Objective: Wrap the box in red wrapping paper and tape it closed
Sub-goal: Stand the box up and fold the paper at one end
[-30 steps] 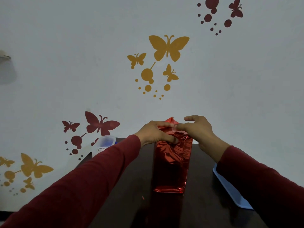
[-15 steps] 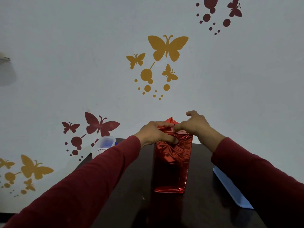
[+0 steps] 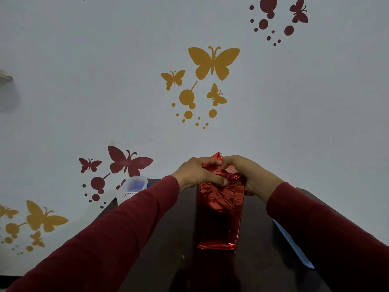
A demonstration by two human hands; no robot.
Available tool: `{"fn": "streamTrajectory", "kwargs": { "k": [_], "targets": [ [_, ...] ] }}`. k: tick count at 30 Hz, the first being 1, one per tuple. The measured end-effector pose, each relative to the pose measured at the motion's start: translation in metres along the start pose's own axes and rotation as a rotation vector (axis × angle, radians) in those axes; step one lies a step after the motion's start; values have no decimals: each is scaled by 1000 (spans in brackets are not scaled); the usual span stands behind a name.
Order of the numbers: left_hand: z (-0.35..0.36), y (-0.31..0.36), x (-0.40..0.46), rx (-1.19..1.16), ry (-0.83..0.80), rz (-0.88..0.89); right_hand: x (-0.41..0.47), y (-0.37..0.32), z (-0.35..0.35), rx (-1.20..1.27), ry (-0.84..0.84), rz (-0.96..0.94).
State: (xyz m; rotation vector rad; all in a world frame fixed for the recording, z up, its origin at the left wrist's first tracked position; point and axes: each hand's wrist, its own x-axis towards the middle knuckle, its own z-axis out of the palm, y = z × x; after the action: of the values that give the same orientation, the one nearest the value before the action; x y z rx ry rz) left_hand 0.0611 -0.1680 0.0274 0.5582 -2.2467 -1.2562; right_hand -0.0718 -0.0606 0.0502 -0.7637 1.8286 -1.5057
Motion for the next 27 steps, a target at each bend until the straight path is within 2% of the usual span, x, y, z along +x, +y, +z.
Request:
{"fn": "streamTrajectory", "kwargs": {
  "k": [4,10,15,18,21,27],
  "targets": [
    [0,2,-1,6,-6,5,1,4,0,45,38,-31],
    [0,1,-2,9,16,-18,11,7,2,-49,115,-106],
    [0,13,-13,78,15,-26,4,8,-4,-485,354,-358],
    [-13,23,-20,80,-27,-152,4,1,-7,-611,288,-366],
    [-27,29,-19,-43,29,-260,1,-8,-9,-769,260,-390],
    [-26,29,-18,98,185,-231,-23,-15,16,-1003,251,-429]
  ]
}}
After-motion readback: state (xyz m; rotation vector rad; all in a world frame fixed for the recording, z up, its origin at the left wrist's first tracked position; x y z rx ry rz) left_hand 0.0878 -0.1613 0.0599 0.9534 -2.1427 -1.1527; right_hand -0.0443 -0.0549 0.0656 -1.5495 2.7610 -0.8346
